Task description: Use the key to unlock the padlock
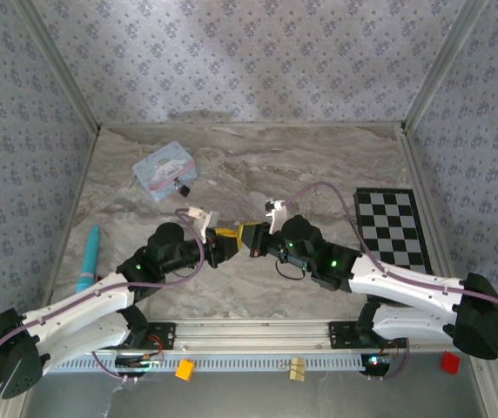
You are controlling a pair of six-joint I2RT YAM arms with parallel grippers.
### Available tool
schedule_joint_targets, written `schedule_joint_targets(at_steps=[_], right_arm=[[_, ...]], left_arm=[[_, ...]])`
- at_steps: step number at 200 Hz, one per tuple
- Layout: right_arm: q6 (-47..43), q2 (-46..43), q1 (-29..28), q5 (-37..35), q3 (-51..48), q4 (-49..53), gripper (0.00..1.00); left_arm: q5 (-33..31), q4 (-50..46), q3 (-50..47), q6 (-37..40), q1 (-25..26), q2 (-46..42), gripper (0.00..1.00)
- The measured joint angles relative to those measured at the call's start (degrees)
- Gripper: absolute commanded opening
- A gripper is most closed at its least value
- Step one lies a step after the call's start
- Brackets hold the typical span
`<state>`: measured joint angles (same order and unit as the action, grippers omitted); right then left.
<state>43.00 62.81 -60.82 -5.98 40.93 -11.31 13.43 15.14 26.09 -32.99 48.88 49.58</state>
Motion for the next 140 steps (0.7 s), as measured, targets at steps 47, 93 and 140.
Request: schedule_joint_targets(at_steps=[47,93,140], right_arm=[[-0.1,0.0,-0.6,-2.3,1.2,3.3,0.0],[1.3,1.3,-0.6,-3.7,4.8,8.2,0.0],[4.9,3.0,-0.4,-3.5,6.7,9.9,0.0]], left_arm=[[-2.7,-0.2,0.0,0.0,0.3,-1.2,0.13],[-5.0,0.5,-0.4,0.0,0.7,-3.0,0.06],[-6.9,3.0,-2.0,-0.1,0.7,-3.5,0.0]])
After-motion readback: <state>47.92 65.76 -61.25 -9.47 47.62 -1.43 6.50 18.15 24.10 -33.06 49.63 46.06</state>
